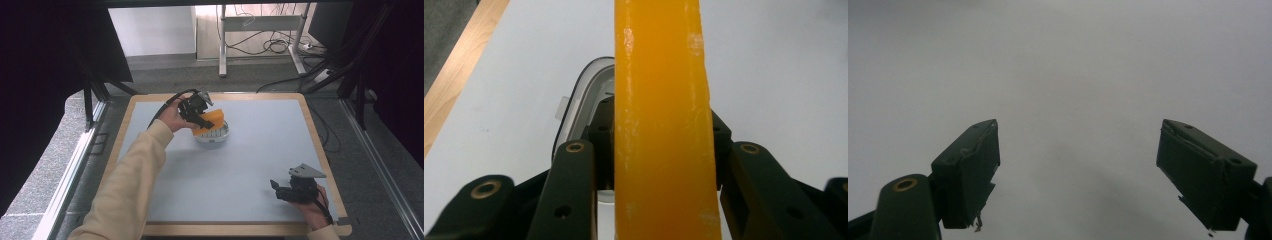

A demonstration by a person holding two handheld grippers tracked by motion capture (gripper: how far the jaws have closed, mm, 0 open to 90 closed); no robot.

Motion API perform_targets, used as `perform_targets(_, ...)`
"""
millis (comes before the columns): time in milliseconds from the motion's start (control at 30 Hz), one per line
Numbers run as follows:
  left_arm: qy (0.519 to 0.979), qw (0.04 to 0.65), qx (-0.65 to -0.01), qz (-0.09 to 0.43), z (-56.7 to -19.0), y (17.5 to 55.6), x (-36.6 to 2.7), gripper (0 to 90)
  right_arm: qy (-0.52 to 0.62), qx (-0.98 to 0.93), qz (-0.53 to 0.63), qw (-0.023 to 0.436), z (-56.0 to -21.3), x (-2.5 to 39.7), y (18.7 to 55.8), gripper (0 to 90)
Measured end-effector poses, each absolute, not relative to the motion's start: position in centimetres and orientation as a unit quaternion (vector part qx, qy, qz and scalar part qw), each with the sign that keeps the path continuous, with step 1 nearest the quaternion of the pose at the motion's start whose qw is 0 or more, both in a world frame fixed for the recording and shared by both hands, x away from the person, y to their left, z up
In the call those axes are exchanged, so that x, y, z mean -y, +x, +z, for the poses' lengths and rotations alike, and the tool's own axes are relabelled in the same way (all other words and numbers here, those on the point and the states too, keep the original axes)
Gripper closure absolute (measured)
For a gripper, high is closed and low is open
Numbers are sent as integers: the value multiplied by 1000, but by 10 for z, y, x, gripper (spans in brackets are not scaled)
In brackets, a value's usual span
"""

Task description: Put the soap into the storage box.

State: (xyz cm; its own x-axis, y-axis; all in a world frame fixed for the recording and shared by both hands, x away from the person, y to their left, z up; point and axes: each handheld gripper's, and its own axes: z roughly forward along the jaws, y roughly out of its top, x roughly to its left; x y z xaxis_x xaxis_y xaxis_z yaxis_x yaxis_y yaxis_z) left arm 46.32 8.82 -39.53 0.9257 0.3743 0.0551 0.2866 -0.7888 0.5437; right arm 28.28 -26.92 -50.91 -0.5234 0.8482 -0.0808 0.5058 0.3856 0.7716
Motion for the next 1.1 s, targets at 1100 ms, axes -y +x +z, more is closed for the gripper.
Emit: perform_targets(1100, 953, 260, -148, 44, -424, 503, -78, 616, 434, -792, 355, 242, -509, 273, 281, 178)
